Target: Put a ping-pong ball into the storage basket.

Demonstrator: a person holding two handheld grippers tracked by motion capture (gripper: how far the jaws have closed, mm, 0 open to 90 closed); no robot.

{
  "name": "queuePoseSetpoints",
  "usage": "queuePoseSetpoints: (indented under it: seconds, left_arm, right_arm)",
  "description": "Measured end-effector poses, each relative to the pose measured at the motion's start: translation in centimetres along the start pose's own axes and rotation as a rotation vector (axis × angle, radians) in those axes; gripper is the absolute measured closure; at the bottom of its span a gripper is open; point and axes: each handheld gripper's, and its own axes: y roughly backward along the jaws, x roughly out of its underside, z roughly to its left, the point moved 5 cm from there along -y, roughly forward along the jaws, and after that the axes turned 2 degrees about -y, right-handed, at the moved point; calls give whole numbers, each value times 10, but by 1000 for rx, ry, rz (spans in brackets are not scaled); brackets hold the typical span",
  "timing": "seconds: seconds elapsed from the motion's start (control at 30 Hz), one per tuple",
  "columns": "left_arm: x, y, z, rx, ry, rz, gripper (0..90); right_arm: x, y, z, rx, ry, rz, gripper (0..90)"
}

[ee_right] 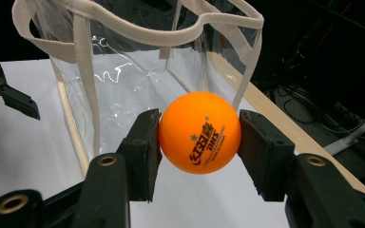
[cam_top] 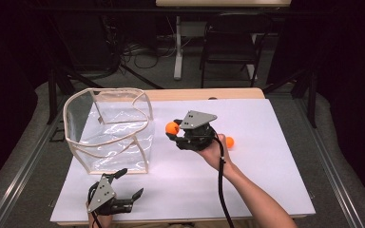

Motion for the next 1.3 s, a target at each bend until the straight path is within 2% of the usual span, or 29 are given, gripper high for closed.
queuePoseSetpoints:
  seconds: [1.3]
  left_arm:
    - [0,0,0,2,0,-2,157]
  right_arm:
    - [-28,-1,-1,2,53,11,508]
